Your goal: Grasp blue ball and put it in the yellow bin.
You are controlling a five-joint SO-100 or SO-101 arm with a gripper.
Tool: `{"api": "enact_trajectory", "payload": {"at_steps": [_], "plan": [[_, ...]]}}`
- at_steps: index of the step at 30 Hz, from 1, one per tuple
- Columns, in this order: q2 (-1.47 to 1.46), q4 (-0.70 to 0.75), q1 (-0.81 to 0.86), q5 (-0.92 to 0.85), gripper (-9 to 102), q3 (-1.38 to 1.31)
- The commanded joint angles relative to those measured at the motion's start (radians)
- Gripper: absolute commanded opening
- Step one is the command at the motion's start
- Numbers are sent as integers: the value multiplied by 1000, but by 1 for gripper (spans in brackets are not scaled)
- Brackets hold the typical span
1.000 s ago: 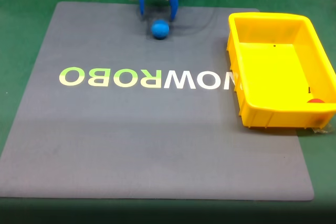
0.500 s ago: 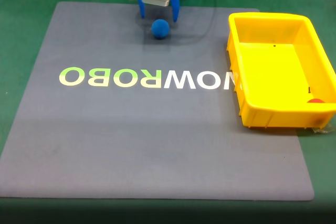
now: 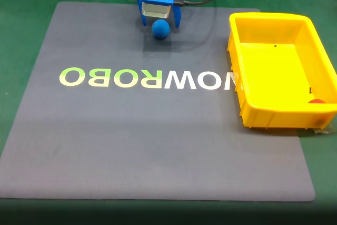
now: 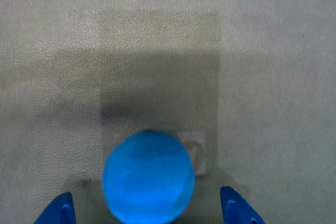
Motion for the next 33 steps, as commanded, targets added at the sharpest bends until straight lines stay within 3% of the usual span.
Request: {"api": "enact_trajectory", "payload": {"at_steps": [1, 17, 23, 31, 33], "plan": [[-21, -37, -8, 15, 32, -74], [-172, -41, -32, 37, 29, -164], [-183, -41, -43, 43, 22, -164], [-198, -35, -48, 38, 0, -160], [-201, -35, -48, 41, 0, -158]]}}
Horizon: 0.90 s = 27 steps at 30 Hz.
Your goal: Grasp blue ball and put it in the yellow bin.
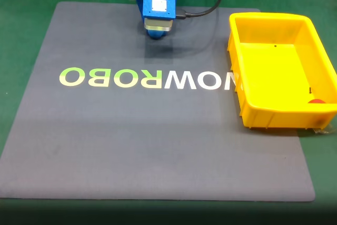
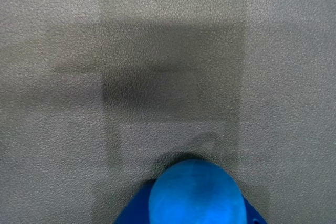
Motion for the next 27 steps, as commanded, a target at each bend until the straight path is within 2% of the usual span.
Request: {"api": "enact_trajectory", "payload": {"at_steps": [1, 17, 27], "plan": [[2, -15, -6, 12, 0, -55], [129, -51, -37, 5, 0, -52], [296, -279, -118, -18, 0, -86]]}}
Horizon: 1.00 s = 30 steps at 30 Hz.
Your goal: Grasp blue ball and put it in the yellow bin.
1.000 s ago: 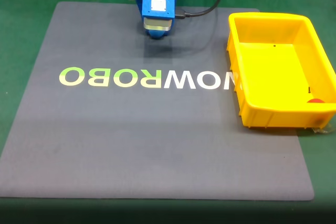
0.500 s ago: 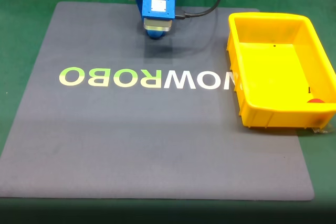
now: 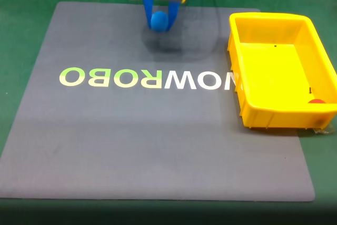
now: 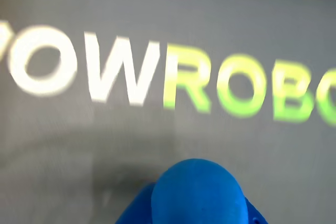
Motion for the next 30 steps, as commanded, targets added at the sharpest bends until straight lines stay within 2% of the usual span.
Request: {"api": "enact_trajectory", "payload": {"at_steps": [1, 11, 20, 30], "plan": [[51, -77, -34, -5, 0, -115], [-144, -69, -250, 43, 0, -489], [-195, -57, -495, 106, 0, -526], [-318, -57, -661, 175, 0, -624]]}}
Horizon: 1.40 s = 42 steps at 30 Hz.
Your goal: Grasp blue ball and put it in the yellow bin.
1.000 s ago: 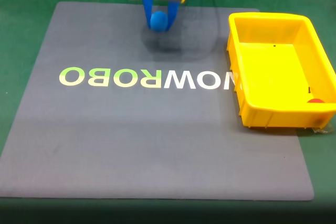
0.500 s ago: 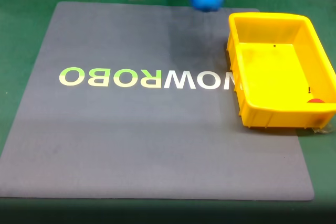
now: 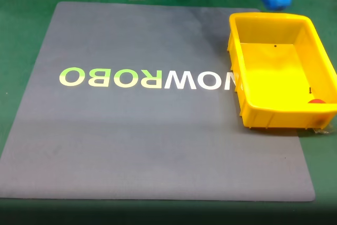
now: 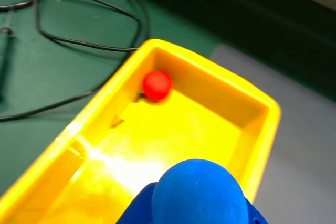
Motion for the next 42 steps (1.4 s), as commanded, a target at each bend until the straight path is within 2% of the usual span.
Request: {"api": "enact_trajectory", "payload": {"at_steps": [1, 15, 17, 21, 25, 37, 42], "plan": [[-20, -14, -43, 25, 0, -103], [-77, -12, -72, 29, 2, -129], [-78, -11, -66, 29, 8, -129], [-78, -9, -51, 48, 33, -129], [-78, -9, -37, 64, 41, -129], [-52, 5, -14, 77, 41, -126], [74, 37, 28, 80, 39, -41]]}}
